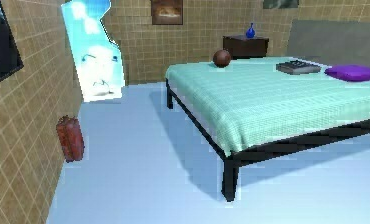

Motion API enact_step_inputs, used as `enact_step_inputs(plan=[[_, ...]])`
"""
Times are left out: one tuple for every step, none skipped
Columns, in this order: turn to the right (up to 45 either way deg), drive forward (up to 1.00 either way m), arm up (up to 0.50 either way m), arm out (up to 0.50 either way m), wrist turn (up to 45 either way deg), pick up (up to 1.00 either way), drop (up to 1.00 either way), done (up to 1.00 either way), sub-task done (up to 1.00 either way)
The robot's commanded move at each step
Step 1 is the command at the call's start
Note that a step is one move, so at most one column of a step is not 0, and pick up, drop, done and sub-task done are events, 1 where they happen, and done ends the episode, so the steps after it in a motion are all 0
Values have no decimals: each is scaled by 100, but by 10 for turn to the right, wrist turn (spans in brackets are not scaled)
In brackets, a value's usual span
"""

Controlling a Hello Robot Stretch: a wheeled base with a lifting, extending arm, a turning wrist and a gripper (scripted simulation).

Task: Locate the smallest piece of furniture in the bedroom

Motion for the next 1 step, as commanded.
enact_step_inputs(plan=[[0, 45, 0, 0, 0, 0, 0, 0, 0]])
